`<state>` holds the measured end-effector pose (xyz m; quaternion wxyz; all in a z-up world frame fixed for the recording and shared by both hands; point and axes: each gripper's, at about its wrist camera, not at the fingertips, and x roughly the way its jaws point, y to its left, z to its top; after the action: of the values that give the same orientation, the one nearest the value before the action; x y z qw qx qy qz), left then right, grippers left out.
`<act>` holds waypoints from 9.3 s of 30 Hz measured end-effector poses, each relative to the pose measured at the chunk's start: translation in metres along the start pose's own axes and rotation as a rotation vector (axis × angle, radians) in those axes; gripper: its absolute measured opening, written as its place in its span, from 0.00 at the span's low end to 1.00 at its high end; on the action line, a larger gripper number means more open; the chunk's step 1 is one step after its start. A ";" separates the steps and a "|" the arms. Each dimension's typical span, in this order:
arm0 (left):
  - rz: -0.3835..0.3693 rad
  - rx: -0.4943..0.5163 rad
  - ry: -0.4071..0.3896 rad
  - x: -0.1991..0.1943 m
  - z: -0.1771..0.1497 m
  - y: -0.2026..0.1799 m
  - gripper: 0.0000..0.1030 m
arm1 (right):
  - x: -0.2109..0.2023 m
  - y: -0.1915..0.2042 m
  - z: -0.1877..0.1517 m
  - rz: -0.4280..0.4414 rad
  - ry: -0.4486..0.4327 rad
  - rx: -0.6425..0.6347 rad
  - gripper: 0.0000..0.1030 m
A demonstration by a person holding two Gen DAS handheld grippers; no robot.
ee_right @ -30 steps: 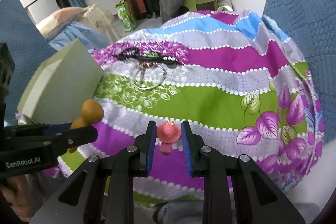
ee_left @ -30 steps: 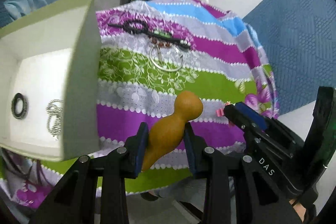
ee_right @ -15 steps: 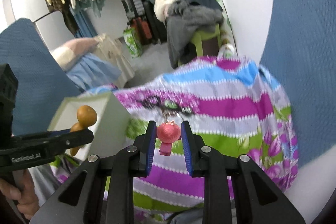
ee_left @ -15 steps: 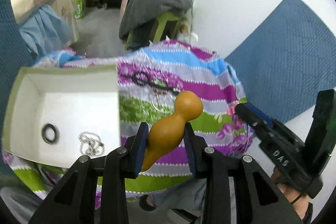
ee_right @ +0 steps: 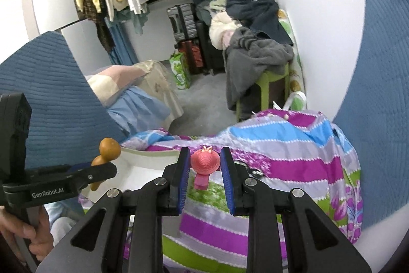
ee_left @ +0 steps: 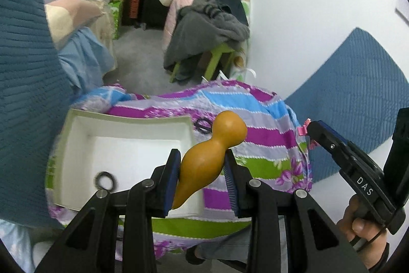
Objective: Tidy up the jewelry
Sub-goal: 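Lower the gourd pendant into the box and open the left tool while the right tool carries the pink clip, then lower the pink clip into the box and open the right tool, then move the left tool toward the black beaded hairpin on the cloth, then grasp the hairpin's black bead coil with the left tool while the right tool grasps its rhinestone end, then carry the black beaded hairpin over the box and open both tools, then move both tools back to the brown bead strand and keyring on the cloth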
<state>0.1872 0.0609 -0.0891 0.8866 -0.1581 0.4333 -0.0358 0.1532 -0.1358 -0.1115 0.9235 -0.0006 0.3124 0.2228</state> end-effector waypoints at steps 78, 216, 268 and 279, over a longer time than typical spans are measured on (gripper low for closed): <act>-0.045 -0.039 -0.148 -0.013 -0.027 -0.005 0.64 | -0.020 -0.011 -0.019 0.096 -0.119 -0.077 0.38; -0.045 0.142 0.115 0.098 0.024 -0.061 0.07 | 0.039 -0.067 -0.036 -0.248 0.101 -0.042 0.16; 0.080 -0.012 0.009 0.021 -0.018 0.098 0.59 | 0.061 0.090 -0.044 0.063 0.081 -0.127 0.36; -0.032 0.014 -0.068 0.024 -0.014 0.015 0.56 | 0.016 0.013 -0.022 0.010 -0.041 -0.085 0.36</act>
<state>0.1902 0.0665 -0.1204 0.9013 -0.1598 0.3999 -0.0478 0.1466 -0.1204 -0.1364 0.9277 -0.0337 0.2835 0.2406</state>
